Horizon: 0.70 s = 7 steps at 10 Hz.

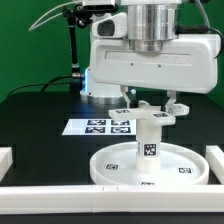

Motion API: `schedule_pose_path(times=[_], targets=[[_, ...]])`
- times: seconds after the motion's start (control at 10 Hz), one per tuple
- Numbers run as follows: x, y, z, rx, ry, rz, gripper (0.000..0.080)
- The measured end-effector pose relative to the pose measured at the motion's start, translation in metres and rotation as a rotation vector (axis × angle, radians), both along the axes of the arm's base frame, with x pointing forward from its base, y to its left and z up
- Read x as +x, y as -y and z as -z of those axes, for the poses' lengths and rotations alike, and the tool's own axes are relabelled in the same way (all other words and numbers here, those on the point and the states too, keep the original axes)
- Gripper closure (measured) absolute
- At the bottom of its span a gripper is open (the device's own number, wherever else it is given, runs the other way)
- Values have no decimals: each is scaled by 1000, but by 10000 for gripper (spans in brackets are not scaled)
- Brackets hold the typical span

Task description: Assemble round table

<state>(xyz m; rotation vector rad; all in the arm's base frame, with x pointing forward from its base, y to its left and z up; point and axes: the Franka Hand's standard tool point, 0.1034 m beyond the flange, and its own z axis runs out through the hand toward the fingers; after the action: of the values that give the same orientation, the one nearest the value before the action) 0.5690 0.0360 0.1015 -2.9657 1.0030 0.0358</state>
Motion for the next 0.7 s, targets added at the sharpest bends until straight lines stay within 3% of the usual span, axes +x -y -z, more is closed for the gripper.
schedule_pose_path(times=[0.4, 0.7], targets=[[1, -5, 0, 50, -1, 397, 354], [1, -9, 0, 56, -5, 566, 354]])
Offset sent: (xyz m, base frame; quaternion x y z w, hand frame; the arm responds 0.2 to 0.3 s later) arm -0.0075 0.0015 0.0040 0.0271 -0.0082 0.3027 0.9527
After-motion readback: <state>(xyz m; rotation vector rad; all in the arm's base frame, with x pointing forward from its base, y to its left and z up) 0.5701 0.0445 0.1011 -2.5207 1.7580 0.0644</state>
